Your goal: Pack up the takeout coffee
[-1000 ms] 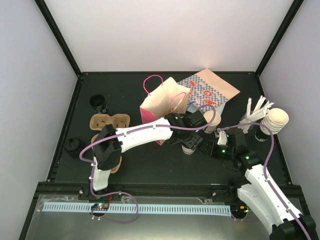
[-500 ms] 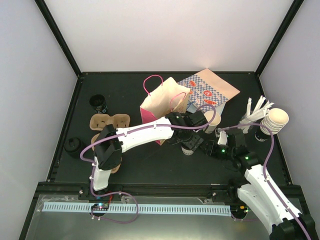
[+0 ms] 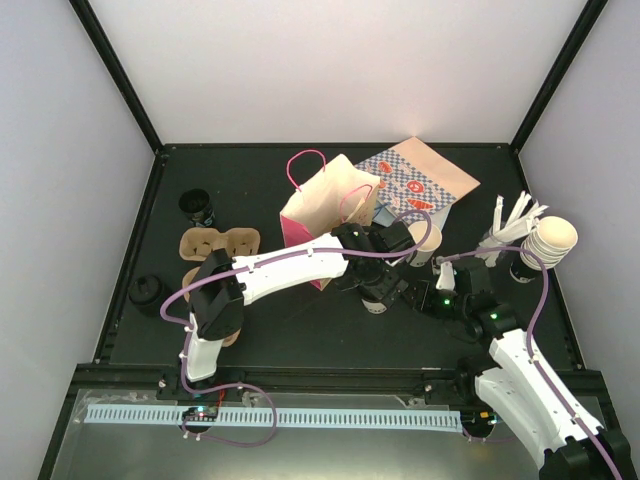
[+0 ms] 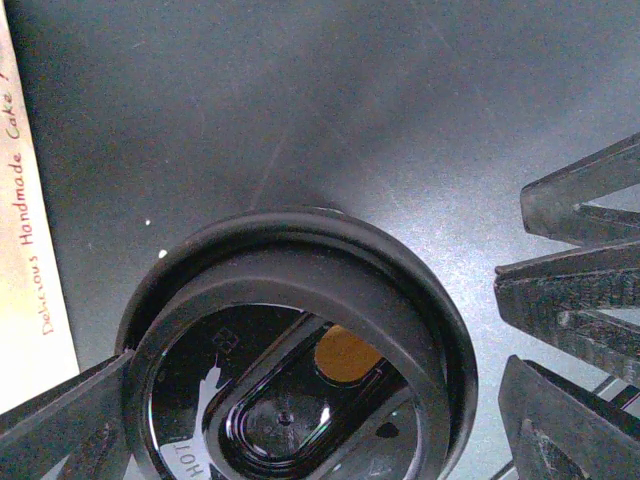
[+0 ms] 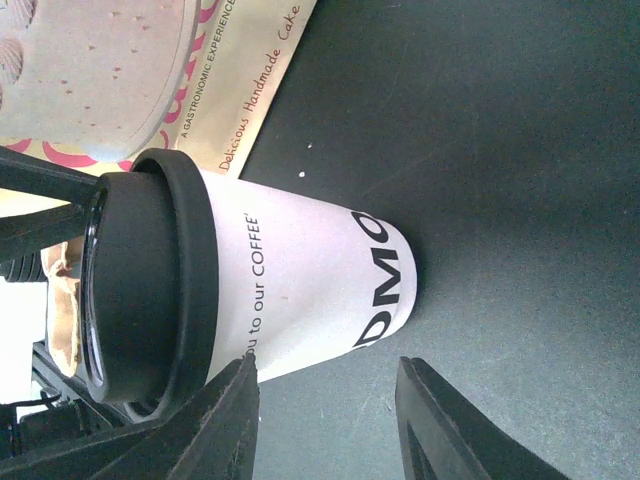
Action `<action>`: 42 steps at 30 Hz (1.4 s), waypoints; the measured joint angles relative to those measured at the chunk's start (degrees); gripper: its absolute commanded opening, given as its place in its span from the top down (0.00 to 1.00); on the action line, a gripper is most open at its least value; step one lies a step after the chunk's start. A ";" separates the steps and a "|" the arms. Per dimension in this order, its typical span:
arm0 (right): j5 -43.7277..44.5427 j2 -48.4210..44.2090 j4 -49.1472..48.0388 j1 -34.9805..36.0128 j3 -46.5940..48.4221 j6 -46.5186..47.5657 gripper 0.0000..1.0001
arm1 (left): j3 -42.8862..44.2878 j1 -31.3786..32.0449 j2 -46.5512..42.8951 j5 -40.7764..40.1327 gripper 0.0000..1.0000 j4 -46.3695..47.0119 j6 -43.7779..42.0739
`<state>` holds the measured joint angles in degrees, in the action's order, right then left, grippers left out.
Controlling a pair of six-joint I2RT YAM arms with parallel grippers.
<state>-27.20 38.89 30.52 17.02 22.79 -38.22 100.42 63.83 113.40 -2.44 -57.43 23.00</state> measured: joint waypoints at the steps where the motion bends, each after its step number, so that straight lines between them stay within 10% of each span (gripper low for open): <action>1: 0.00 0.00 0.00 0.00 0.00 0.17 0.58 | 0.02 0.00 0.00 0.02 0.01 -0.04 0.00; 42: -0.31 2.47 1.68 -0.04 5.53 4.79 0.50 | 2.32 -0.50 -0.57 4.09 0.01 -2.01 0.17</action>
<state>-27.51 41.36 32.21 16.97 28.32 -33.43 102.74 63.33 112.84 1.65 -59.44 23.18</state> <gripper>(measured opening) 0.502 0.987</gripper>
